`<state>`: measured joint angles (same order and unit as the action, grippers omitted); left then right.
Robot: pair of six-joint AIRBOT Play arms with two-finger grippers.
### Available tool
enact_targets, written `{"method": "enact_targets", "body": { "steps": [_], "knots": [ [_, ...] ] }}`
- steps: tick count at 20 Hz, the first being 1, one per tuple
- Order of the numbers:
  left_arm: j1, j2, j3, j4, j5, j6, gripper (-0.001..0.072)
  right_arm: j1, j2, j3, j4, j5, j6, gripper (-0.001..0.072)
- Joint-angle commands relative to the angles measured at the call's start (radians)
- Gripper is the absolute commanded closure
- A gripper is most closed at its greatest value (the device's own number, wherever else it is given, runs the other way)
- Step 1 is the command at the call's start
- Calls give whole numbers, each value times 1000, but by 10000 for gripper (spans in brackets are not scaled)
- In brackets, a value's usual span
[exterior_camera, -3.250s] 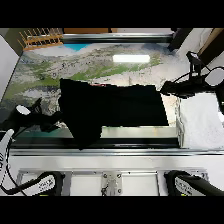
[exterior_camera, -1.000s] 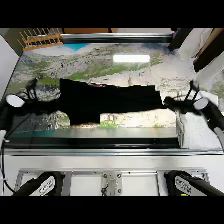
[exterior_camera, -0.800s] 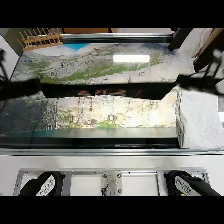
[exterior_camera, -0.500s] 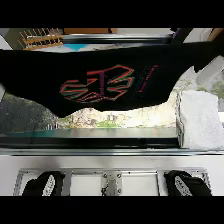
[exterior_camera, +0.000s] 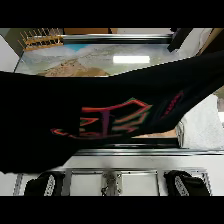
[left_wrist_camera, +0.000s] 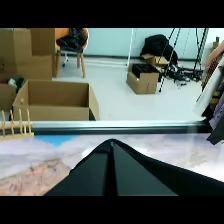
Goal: Fold the clothes and pants, and hang the long-sleeved shirts on hangers.
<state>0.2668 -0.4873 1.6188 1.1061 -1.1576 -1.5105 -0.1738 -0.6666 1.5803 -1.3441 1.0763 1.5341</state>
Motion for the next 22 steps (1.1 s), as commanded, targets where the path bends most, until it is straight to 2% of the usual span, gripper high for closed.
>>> {"method": "enact_targets", "body": {
  "steps": [1,6,10,13,16,18,22],
  "knots": [
    [1,-122,2,-1,-33,-17,703,1,-76,2,-6,75,26,701],
    [0,-528,3,-6,-104,-16,702,29,-424,2,-2,174,21,702],
    [-42,-900,4,-8,-82,31,702,87,-752,17,-7,133,23,701],
    [-85,-1103,4,-10,-9,37,702,119,-953,85,-7,69,41,701],
    [-94,-1200,3,-10,97,36,702,136,-1070,156,-6,-17,101,701],
    [-92,-1215,3,-8,132,37,702,137,-1086,161,-7,-71,148,701],
    [-48,-1178,-16,-5,111,46,702,135,-1065,138,-28,-55,149,701]
  ]
}}
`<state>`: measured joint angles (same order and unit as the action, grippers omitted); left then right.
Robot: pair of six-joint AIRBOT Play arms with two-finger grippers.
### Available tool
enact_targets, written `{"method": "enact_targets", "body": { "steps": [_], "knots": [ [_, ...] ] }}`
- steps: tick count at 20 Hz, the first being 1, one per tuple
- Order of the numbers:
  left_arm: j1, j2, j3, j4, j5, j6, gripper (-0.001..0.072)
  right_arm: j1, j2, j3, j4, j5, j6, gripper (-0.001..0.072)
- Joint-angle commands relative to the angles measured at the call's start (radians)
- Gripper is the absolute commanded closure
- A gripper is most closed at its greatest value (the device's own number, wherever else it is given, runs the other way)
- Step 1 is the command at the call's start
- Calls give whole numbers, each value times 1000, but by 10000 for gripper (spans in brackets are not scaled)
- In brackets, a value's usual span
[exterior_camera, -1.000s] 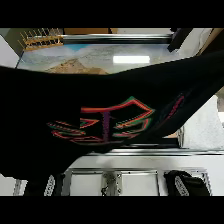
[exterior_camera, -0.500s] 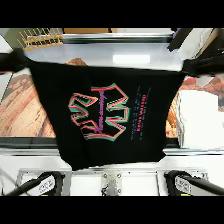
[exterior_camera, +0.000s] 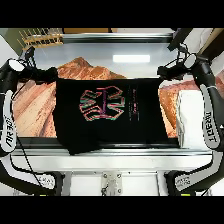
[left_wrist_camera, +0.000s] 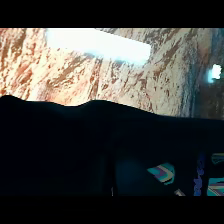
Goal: Fold the clothes and pants, and hang the long-sleeved shirts on hangers.
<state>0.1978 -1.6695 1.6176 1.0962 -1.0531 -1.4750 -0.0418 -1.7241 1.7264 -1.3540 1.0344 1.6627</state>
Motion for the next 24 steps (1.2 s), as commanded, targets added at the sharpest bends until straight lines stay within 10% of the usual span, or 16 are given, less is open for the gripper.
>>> {"method": "enact_targets", "body": {
  "steps": [1,15,16,17,18,24],
  "knots": [
    [29,34,-58,5,12,29,702,10,6,-37,-34,-6,21,702],
    [68,289,-741,0,161,132,665,97,216,-613,-29,-87,33,687],
    [68,293,-720,1,135,132,379,94,230,-612,-13,-83,32,580],
    [68,310,-696,3,113,132,229,87,261,-610,-4,-77,32,267],
    [68,342,-668,5,96,132,234,77,302,-607,-8,-64,32,72],
    [68,597,-708,10,-17,127,234,-110,584,-716,-134,194,-14,55]
  ]
}}
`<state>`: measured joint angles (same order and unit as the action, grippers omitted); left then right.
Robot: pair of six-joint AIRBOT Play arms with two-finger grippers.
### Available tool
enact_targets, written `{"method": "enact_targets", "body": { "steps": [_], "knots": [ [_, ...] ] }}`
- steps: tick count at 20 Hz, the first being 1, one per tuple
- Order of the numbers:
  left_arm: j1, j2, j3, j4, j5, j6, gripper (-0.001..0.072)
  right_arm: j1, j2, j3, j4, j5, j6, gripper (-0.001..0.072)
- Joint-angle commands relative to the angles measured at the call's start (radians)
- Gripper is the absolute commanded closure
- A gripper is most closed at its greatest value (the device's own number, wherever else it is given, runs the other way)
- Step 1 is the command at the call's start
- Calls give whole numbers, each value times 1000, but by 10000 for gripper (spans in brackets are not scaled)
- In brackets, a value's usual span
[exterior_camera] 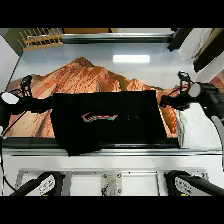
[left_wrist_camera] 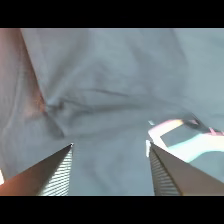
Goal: Fold the clothes and pants, and hang the long-sleeved shirts on hangers.
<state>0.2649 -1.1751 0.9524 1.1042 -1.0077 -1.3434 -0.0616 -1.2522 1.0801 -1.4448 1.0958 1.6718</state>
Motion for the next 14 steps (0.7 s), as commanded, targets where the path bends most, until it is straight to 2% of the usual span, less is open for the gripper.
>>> {"method": "enact_targets", "body": {
  "steps": [1,3,4,9,14],
  "knots": [
    [-1,141,-97,0,-73,-35,234,-141,150,-138,-40,157,16,55],
    [-6,206,-204,-1,-73,-71,234,-230,220,-298,-10,140,137,55],
    [-6,233,-249,-8,-65,-71,234,-264,244,-375,29,104,161,56],
    [-6,304,-372,-8,-56,-98,234,-297,256,-641,328,-143,157,56],
    [-6,337,-387,-6,-50,-98,234,-193,256,-673,361,-280,158,57]
  ]
}}
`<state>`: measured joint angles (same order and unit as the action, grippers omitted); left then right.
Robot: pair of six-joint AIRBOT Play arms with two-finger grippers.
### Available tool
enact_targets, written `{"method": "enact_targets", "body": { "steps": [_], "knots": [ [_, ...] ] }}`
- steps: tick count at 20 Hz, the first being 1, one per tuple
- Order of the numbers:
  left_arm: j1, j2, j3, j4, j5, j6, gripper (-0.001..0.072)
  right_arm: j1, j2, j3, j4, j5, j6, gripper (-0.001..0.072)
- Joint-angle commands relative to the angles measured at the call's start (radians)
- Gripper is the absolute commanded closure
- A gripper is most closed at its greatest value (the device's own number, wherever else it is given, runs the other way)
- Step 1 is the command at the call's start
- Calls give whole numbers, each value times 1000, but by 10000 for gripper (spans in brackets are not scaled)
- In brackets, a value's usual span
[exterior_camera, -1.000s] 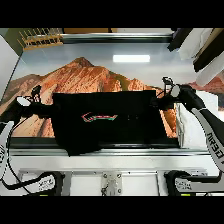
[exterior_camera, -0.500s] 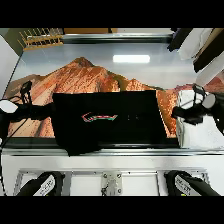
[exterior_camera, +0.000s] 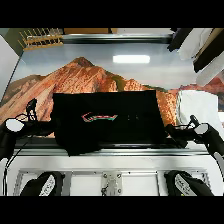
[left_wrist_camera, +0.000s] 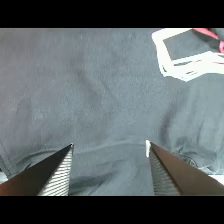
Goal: Fold the clothes and pants, and hang the long-sleeved shirts on hangers.
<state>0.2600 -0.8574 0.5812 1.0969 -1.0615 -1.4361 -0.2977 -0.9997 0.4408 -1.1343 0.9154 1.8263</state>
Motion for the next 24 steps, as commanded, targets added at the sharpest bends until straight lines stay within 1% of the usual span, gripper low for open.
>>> {"method": "enact_targets", "body": {
  "steps": [1,5,6,7,8,9,11,12,14,15,16,17,18,21,24],
  "knots": [
    [-1,12,-16,1,3,-5,234,60,0,-33,51,-121,3,57],
    [-1,-48,-16,0,-10,-5,233,106,-24,-33,51,-158,3,59],
    [-1,-64,-16,1,-9,-5,234,114,-29,-33,50,-161,3,128],
    [0,-76,-16,3,-10,-5,234,114,-32,-33,51,-160,2,308],
    [3,-82,-16,4,-12,-5,234,114,-32,-33,51,-160,-3,519],
    [10,-83,-16,9,-17,-5,234,114,-31,-33,51,-159,-25,705],
    [28,-67,-16,21,-55,-14,235,114,-31,-33,51,-155,-24,699],
    [32,-51,-16,60,-84,-47,234,114,-31,-33,51,-155,-24,699],
    [32,-24,-16,192,-138,-119,232,114,-31,-33,51,-156,-24,699],
    [32,-16,-16,240,-158,-136,231,114,-32,-33,51,-156,-24,699],
    [32,-15,-16,248,-167,-135,229,114,-31,-33,51,-156,-24,699],
    [31,-24,-16,235,-170,-135,108,114,-32,-33,51,-156,-24,699],
    [23,-44,-16,219,-177,-135,79,114,-31,-33,51,-156,-24,699],
    [-27,-154,-16,213,-208,-149,80,114,-31,-33,51,-156,-24,699],
    [-95,-238,-17,213,-183,-190,80,114,-31,-33,51,-156,-24,699]
  ]
}}
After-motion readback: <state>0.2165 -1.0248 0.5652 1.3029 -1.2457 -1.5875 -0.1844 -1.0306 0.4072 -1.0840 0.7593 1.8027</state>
